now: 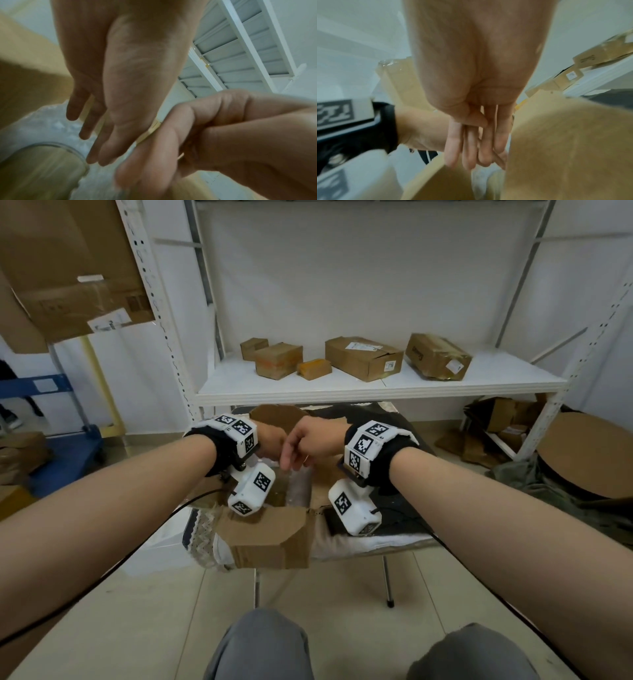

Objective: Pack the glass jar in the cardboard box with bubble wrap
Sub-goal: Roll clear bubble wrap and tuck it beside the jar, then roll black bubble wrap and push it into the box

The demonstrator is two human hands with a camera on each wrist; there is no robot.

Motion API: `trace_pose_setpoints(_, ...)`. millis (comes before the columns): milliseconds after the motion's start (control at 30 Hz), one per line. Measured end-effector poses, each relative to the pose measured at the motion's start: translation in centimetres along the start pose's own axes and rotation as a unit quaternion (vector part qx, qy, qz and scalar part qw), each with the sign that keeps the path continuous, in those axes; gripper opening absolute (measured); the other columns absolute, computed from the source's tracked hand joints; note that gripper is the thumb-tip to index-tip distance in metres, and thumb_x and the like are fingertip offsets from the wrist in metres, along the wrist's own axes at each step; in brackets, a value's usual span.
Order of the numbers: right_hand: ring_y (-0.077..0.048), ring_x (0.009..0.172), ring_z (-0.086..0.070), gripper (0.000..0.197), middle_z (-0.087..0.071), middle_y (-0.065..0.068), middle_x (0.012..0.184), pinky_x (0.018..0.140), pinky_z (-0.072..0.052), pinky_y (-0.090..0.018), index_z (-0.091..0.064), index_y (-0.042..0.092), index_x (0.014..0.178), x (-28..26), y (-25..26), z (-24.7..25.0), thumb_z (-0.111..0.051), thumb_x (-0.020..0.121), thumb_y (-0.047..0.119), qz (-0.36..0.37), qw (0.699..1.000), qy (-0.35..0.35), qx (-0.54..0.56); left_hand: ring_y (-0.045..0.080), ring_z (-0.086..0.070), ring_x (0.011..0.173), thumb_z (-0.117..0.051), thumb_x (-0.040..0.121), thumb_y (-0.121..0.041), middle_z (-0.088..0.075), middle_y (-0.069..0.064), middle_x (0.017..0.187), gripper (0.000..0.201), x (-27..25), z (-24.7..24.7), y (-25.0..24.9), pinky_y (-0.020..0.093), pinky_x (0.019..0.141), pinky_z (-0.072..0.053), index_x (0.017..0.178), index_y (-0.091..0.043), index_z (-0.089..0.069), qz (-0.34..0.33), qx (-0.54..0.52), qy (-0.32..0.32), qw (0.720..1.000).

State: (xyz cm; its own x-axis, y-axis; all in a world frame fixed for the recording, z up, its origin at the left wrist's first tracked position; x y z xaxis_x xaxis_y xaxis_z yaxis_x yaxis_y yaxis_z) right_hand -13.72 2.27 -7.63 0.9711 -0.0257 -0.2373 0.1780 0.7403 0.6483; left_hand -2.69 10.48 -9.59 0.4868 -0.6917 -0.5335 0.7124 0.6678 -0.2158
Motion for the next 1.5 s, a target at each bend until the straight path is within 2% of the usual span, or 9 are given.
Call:
trace_pose_setpoints(167,-0.011,0.06,-0.063,0.036,-0.073,-0.008,0.08,0.056,-0.049,-0.02,-0.067,0.013,0.08,-1.2,-1.3,2.4,-0.038,0.09,-0.006,-0.01,0.987,-0.147,0.069,0.009,-0.064,0.059,-0.055,0.096,-0.013,-0.069,0.001,0.074,0.022,-1.4,2.5,-2.3,0.02,0.058,-0.051,0.079,-0.019,-0.066,-0.033,-0.07,-0.117,0.99)
trace_pose_setpoints(367,-0.019,0.06,-0.062,0.019,-0.074,-0.011,0.081,0.06,-0.057,-0.032,-0.062,0.013,0.081,-3.6,-4.4,4.2,-0.052,0.096,0.014,-0.109,0.945,-0.292,0.1,0.017,-0.065,0.074,-0.068,0.088,-0.039,-0.069,0.003,0.089,0.019,-1.6,3.8,-8.2,0.027,0.068,-0.054,0.089,-0.021,-0.062,-0.045,-0.058,-0.186,0.98)
trace_pose_setpoints(533,-0.031,0.084,-0.064,0.017,-0.067,-0.02,0.095,0.092,-0.055,-0.049,-0.062,0.002,0.108,-6.9,-7.5,2.6,-0.05,0.099,0.011,-0.203,0.95,-0.153,0.181,0.014,-0.058,0.059,-0.083,0.059,-0.058,-0.06,-0.005,0.075,0.047,0.9,0.4,-9.5,0.022,0.058,-0.052,0.091,-0.029,-0.064,0.063,0.093,-0.161,0.981)
trace_pose_setpoints(633,-0.036,0.096,-0.068,0.024,-0.068,-0.022,0.106,0.095,-0.055,-0.049,-0.058,0.003,0.121,-7.7,-8.4,0.6,-0.05,0.101,0.014,-0.208,0.949,-0.071,0.228,0.025,-0.064,0.067,-0.086,0.037,-0.055,-0.062,0.001,0.082,0.08,5.7,-1.0,-6.4,0.05,0.066,-0.056,0.102,-0.024,-0.051,0.13,0.104,-0.183,0.969)
trace_pose_setpoints(733,-0.033,0.096,-0.07,0.028,-0.072,-0.015,0.107,0.101,-0.05,-0.052,-0.057,0.008,0.127,-7.0,-8.6,-0.6,-0.048,0.102,0.017,-0.208,0.949,-0.018,0.235,0.027,-0.068,0.079,-0.088,0.06,-0.034,-0.067,0.007,0.088,0.059,1.5,-2.3,-7.9,0.044,0.074,-0.06,0.108,-0.011,-0.063,0.119,0.075,-0.142,0.98)
trace_pose_setpoints(867,-0.033,0.096,-0.071,0.027,-0.073,-0.012,0.101,0.104,-0.047,-0.057,-0.058,0.009,0.124,-5.8,-8.3,-1.2,-0.046,0.102,0.017,-0.201,0.954,-0.018,0.223,0.022,-0.065,0.085,-0.083,0.068,-0.023,-0.064,0.003,0.097,0.051,3.7,-3.0,-6.3,0.035,0.079,-0.058,0.115,-0.014,-0.067,0.121,0.039,-0.15,0.981)
trace_pose_setpoints(1033,-0.039,0.096,-0.072,0.018,-0.065,-0.03,0.121,0.101,-0.048,-0.053,-0.058,0.009,0.112,-5.0,-8.7,-1.2,-0.046,0.101,0.016,-0.205,0.942,-0.028,0.263,0.019,-0.058,0.067,-0.08,0.07,-0.021,-0.059,0.003,0.076,0.024,2.4,-1.6,-6.2,0.027,0.059,-0.051,0.074,-0.012,-0.058,0.13,0.04,-0.178,0.975)
trace_pose_setpoints(1200,-0.023,0.115,-0.058,0.032,-0.055,-0.032,0.134,0.109,-0.043,-0.047,-0.052,-0.005,0.128,-4.9,-9.8,-0.6,-0.04,0.103,0.011,-0.221,0.932,-0.038,0.285,0.022,-0.062,0.076,-0.081,0.072,-0.022,-0.062,0.005,0.083,0.035,2.8,-0.3,-5.0,0.019,0.051,-0.046,0.101,-0.006,-0.068,0.138,0.038,-0.186,0.972)
trace_pose_setpoints(1500,-0.031,0.092,-0.067,0.026,-0.069,-0.024,0.115,0.09,-0.055,-0.045,-0.059,0.001,0.122,-5.0,-13.2,-0.7,-0.046,0.101,0.011,-0.25,0.931,-0.127,0.234,0.028,-0.064,0.087,-0.081,0.072,-0.026,-0.063,0.012,0.101,0.056,4.5,-1.3,-6.7,0.035,0.072,-0.053,0.119,-0.006,-0.057,0.13,0.033,-0.262,0.956)
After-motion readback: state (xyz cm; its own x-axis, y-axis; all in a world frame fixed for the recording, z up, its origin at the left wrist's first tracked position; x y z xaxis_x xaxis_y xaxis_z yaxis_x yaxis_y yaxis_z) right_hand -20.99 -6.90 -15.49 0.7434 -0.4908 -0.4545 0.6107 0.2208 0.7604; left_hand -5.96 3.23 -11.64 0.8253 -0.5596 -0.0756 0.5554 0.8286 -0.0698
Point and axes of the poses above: each hand's wrist, its own x-axis towards the middle knuckle, its own z-axis out of the back of the hand, y = z × x, the point moved 1 cm from there along x, towards the middle knuckle
